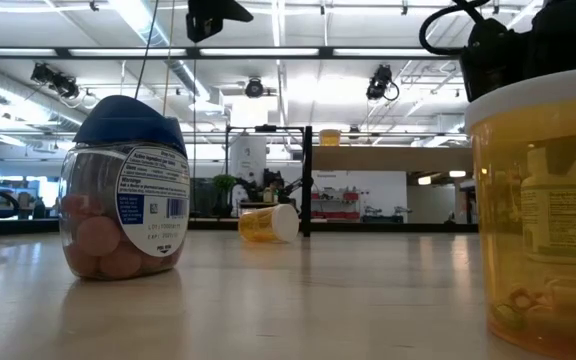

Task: Pick and place medicine bottles onto shelf by color
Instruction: Put the left white blue pill bottle on the shelf aligned with the orange pill bottle

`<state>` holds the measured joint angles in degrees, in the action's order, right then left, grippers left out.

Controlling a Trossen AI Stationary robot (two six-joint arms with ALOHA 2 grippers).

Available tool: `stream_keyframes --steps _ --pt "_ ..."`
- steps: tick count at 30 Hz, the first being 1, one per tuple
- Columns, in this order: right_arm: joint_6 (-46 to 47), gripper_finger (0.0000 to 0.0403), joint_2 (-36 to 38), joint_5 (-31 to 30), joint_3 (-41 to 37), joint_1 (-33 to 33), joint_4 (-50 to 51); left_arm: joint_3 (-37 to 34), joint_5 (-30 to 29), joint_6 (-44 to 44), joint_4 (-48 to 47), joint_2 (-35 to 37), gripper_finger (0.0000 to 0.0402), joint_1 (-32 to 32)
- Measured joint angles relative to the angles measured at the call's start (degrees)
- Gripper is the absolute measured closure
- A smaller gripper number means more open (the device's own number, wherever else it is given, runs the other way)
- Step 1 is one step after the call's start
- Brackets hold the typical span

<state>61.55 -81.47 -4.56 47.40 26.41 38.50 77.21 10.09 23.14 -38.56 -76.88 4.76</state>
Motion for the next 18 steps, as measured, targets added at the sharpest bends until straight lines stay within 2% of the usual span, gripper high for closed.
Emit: stream_keyframes --steps 10,14,18 --pt "-1.5 0.0164 0.1 3.1 0.0 0.0 -0.1 0.0 -1.3 -0.2 0.0 0.0 0.0228 -0.2" --pt "-1.7 0.0206 0.3 2.6 0.4 0.0 0.2 0.0 -1.3 -0.2 0.1 0.0 0.0230 0.0" --pt "-4.0 0.0228 0.3 -0.2 2.1 0.0 0.2 0.0 -1.3 0.2 0.1 0.0 0.0230 -0.1"
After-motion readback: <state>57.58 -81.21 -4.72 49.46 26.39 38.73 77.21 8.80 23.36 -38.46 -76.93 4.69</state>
